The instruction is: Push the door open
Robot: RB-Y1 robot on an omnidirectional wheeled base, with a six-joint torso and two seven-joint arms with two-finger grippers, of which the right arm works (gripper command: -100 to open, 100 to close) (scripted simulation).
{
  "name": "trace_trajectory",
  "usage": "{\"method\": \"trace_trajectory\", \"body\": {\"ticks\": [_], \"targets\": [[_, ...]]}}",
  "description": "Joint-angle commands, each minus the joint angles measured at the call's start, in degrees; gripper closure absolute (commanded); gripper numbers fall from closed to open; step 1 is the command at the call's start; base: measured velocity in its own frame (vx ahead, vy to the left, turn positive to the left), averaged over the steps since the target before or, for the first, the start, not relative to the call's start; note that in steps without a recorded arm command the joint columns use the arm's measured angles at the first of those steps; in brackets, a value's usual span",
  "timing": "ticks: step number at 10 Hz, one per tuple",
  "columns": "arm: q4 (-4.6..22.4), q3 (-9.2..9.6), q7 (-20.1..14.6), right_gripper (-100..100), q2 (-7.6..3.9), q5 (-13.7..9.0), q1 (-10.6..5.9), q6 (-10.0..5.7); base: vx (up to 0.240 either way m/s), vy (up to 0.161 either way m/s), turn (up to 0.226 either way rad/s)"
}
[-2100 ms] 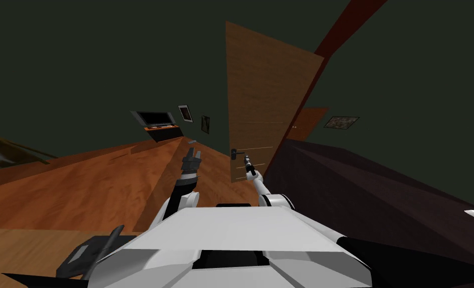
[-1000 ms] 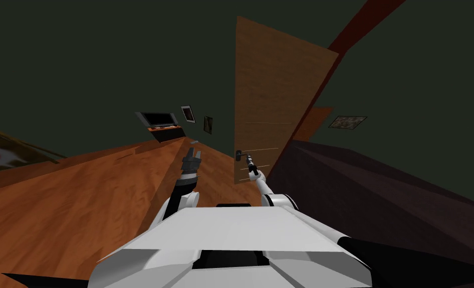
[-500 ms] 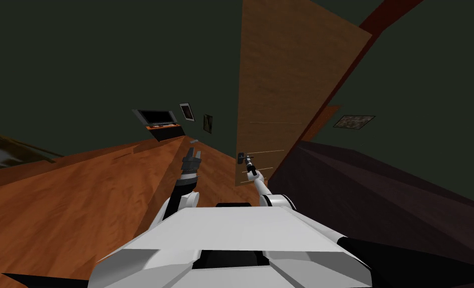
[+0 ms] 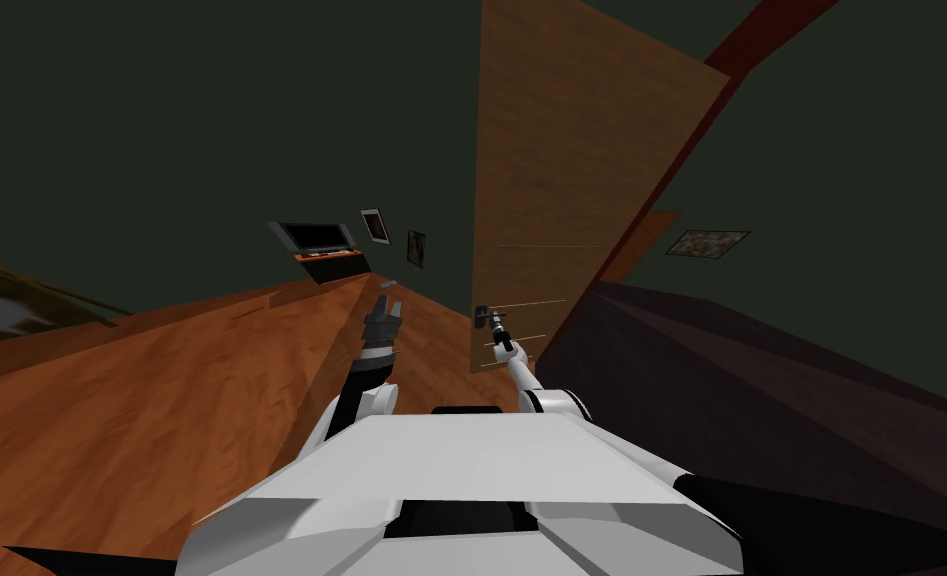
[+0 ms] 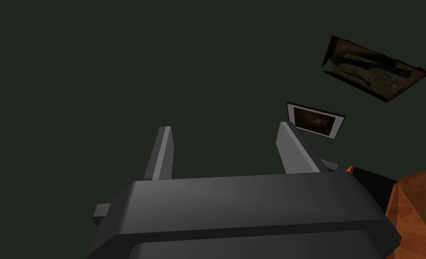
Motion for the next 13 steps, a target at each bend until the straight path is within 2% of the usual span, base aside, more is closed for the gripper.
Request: {"method": "trace_trajectory", "body": {"ticks": [1, 2, 5, 6, 7, 8, 9, 10, 13], "targets": [[-0.11, -0.03, 0.04, 100, -0.08, 0.00, -0.10, -0.08, 0.000, 0.000, 0.000], [-0.11, -0.78, 0.28, 100, -1.54, -0.40, 0.08, 0.07, 0.078, 0.066, -0.014], [-0.28, -2.01, 0.74, 100, -2.99, -1.03, 0.19, 0.19, 0.137, 0.132, -0.057], [-0.28, -2.01, 0.74, 100, -2.99, -1.03, 0.19, 0.19, 0.129, 0.095, -0.050], [1.51, -2.01, 0.74, 100, -2.99, -1.03, 0.19, 0.19, 0.076, 0.027, 0.011], [-0.28, -2.01, 0.74, 100, -2.99, -1.03, 0.19, 0.19, 0.025, -0.004, 0.023], [-0.43, -3.16, 1.17, 100, -3.57, -1.62, 0.30, 0.31, 0.136, 0.099, -0.052], [-0.47, -3.45, 1.27, 100, -3.63, -1.77, 0.32, 0.34, 0.153, 0.170, -0.076], [-0.68, -4.98, 1.84, 100, -3.13, -2.56, 0.47, 0.49, 0.167, 0.137, -0.093]]}}
